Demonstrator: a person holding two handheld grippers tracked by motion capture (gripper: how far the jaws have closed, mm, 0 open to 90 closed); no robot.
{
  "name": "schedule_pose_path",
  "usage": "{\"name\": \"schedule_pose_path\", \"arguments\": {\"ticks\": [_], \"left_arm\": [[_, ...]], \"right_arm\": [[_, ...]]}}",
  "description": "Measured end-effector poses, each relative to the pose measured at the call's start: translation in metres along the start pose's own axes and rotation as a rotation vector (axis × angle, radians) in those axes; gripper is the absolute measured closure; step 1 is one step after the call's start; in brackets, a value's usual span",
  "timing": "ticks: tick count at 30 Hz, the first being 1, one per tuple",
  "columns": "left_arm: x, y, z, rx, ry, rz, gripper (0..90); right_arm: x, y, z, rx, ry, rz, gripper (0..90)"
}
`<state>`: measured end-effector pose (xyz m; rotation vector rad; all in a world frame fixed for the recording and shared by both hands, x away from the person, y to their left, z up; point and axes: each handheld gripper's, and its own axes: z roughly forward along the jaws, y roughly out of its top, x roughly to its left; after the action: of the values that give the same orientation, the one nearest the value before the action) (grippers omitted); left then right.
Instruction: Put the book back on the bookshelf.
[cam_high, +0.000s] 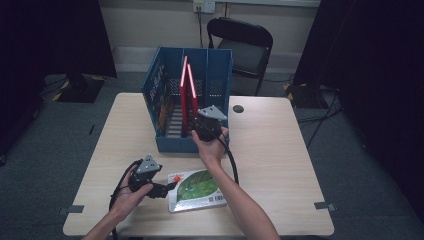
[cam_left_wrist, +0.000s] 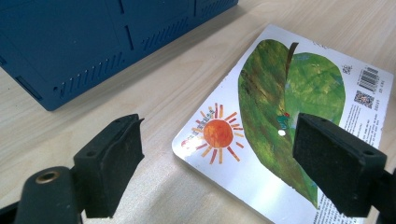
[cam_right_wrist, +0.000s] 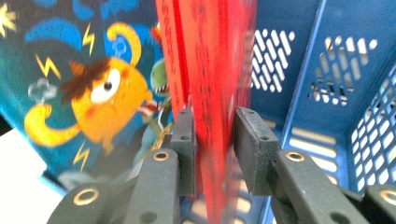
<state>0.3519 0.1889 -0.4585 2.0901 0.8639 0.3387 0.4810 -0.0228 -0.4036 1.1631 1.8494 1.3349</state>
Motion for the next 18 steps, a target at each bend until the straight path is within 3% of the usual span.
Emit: {"name": "schedule_pose_path", "arguments": {"ticks": [5,18], "left_arm": [[0.000,0.000,0.000,0.000,0.000,-0.001,15.7],[0.000,0.000,0.000,0.003,0.001,-0.003,15.7]], "right_arm": [[0.000,-0.007,0.002,0.018,0.000,-0.004,72.5],[0.000,0.000,0.017,0.016,0.007,0.036,72.3]]}}
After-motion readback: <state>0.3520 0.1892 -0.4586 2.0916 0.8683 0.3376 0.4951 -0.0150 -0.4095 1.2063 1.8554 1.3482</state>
